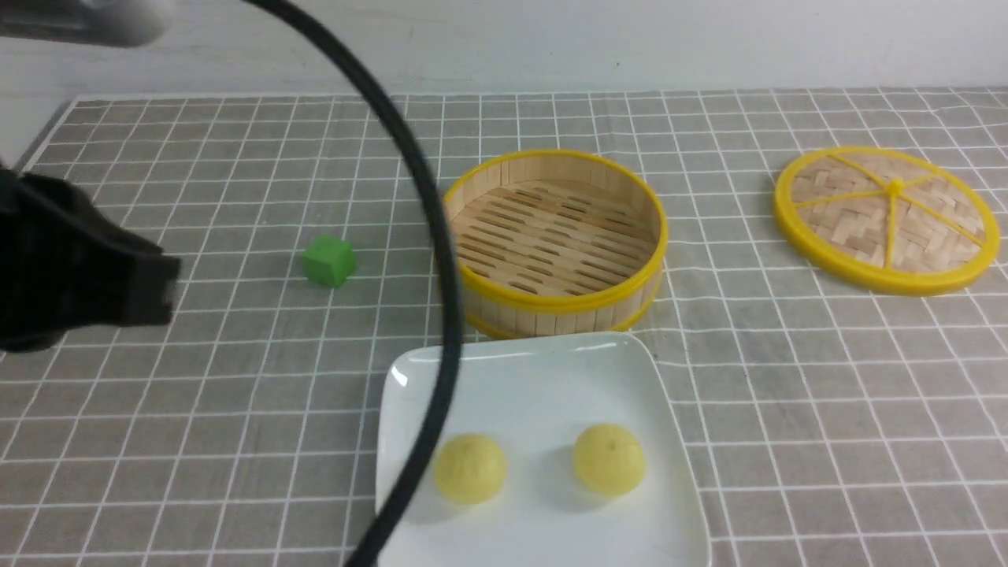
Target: Put the steamed buns into the plate on the grey tablecloth.
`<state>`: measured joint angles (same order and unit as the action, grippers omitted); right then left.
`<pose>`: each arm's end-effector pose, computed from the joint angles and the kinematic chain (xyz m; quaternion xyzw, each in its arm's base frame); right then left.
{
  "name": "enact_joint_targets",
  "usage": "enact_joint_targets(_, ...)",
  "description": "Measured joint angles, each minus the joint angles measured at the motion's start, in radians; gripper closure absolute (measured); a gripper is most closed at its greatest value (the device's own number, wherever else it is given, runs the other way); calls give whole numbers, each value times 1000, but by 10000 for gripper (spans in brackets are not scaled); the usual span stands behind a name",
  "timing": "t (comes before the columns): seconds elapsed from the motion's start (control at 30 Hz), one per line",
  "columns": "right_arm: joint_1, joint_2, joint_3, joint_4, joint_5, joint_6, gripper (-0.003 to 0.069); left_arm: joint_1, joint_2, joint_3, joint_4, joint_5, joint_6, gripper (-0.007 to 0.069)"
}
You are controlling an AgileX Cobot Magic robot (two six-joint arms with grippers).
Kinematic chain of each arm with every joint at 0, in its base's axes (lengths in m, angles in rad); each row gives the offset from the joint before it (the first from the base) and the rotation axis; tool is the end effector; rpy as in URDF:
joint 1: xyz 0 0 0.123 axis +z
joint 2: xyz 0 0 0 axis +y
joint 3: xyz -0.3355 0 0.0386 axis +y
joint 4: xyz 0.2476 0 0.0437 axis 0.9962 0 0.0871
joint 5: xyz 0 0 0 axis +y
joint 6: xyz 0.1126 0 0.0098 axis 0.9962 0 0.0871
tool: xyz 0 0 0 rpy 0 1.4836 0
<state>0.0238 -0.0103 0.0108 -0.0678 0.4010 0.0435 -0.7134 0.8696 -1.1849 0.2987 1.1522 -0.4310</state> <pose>0.0193 -0.0025 0.1668 -0.0095 0.8087 -0.0093 0.5880 0.1074 -0.0528 0.4497 0.1288 0.8975 -0.0886 0.4124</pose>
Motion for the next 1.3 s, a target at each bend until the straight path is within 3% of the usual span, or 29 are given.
enact_joint_targets(0.23,-21,0,0,0,0,0,638,0,-205,144,-17,26,-8,617)
enact_joint_targets(0.4,-21,0,0,0,0,0,634,0,-351,342,-29,-87,-44,617)
enact_joint_targets(0.7,-21,0,0,0,0,0,620,0,-483,745,71,-736,-143,615)
enact_joint_targets(0.83,-21,0,0,0,0,0,616,0,-480,819,123,-921,-149,611)
enact_joint_targets(0.97,-21,0,0,0,0,0,611,0,-479,847,146,-928,-149,608)
enact_joint_targets(1.3,-21,0,1,1,-4,-3,595,0,-479,853,158,-749,-152,599)
